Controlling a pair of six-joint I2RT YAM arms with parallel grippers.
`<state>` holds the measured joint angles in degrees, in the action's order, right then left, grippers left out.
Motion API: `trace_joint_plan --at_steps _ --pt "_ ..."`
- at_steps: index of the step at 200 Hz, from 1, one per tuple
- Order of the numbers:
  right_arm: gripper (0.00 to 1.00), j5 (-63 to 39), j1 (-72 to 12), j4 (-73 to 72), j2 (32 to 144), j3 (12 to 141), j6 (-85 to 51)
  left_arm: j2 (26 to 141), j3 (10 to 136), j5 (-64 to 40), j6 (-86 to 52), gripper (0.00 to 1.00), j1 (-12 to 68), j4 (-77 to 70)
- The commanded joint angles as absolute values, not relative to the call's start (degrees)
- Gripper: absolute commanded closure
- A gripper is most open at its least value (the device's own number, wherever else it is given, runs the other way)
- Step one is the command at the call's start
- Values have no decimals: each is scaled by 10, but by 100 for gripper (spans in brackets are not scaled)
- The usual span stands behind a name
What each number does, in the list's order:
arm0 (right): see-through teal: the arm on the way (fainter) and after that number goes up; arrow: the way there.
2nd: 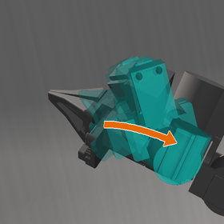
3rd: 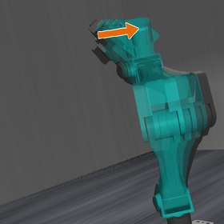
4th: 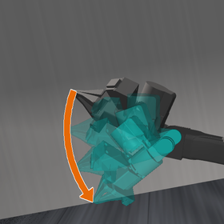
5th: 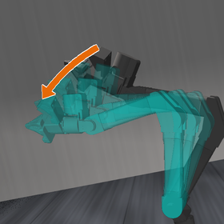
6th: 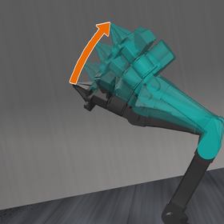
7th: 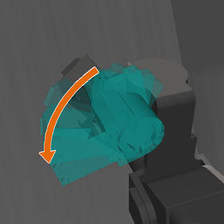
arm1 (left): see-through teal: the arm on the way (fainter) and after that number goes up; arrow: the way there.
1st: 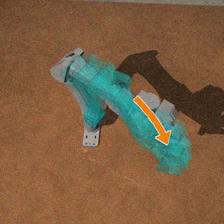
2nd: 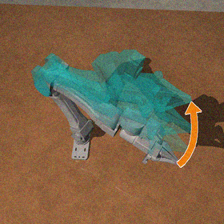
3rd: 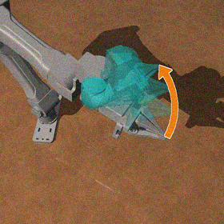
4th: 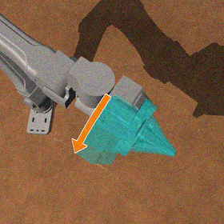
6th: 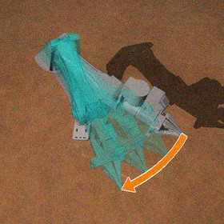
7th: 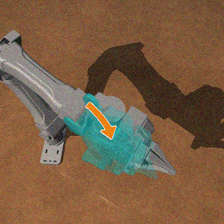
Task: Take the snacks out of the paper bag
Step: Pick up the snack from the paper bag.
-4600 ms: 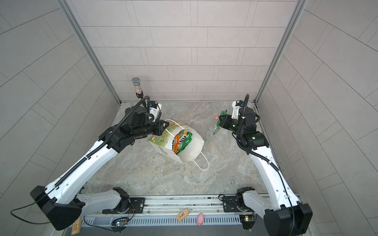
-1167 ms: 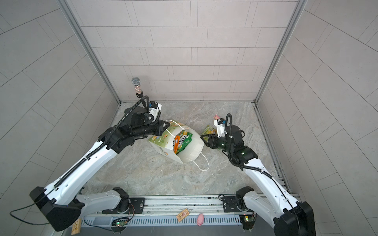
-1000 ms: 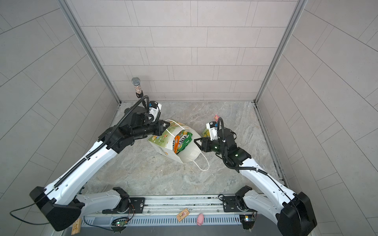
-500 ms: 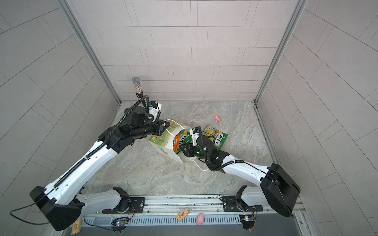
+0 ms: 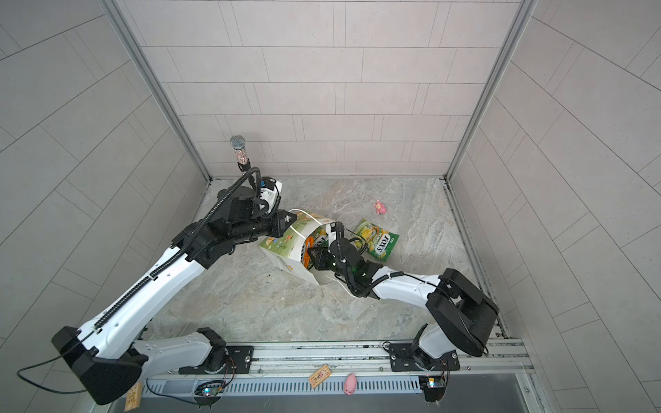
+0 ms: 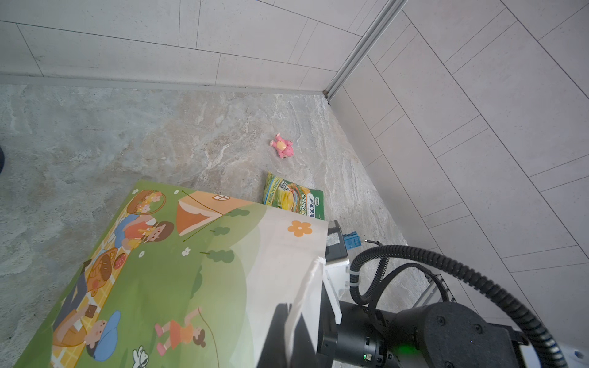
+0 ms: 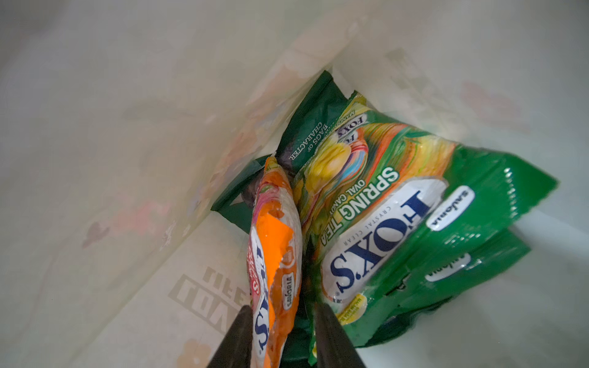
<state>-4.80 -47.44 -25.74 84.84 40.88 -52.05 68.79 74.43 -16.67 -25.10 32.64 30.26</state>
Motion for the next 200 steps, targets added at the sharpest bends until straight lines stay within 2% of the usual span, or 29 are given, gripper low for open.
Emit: trace_joint_plan --at_steps 1,50,95,143,170,190,200 --pt "68 -24 -481 -292 859 421 -538 689 746 -164 -254 100 326 292" --pt "69 -11 -495 -326 867 408 -564 688 746 -156 -254 100 326 293" --pt "75 21 -518 -326 876 415 -592 693 744 -156 -255 100 326 291" --pt "71 97 -531 -295 856 398 -611 693 745 -155 -252 100 326 290" --pt "70 97 -531 -294 867 405 -606 693 746 -156 -252 100 326 290" --pt "76 78 -530 -322 890 415 -594 693 747 -156 -251 100 326 290" --pt "82 72 -530 -331 897 421 -589 693 747 -155 -250 100 327 291"
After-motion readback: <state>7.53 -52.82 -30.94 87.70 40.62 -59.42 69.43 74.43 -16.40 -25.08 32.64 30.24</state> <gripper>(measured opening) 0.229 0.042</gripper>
